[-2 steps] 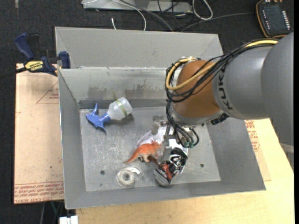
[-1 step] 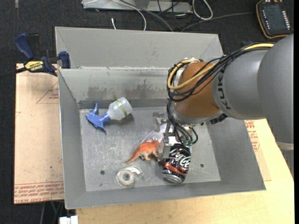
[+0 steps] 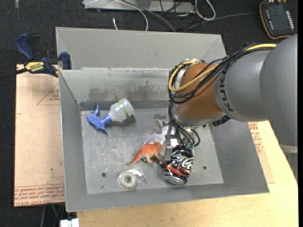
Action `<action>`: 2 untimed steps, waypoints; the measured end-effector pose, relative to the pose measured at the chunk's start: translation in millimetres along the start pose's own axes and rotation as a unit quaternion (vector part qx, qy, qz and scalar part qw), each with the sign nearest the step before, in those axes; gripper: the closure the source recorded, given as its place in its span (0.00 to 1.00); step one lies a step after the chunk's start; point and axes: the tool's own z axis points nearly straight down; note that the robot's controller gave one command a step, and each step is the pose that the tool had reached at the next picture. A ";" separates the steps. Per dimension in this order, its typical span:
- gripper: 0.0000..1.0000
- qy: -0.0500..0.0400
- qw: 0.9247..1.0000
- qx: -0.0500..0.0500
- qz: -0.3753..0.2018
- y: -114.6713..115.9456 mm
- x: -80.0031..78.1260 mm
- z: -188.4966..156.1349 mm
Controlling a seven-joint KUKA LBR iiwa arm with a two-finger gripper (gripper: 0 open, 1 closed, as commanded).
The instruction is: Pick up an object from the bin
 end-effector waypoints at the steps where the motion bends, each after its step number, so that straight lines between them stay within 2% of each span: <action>1: 1.00 -0.008 1.000 -0.002 -0.018 22.5 -11.0 -6.8; 2: 0.00 -0.002 1.000 -0.001 -0.018 22.2 -8.1 -4.4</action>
Offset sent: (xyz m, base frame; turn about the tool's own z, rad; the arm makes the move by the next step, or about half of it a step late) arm 0.0000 0.0000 0.0000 0.0000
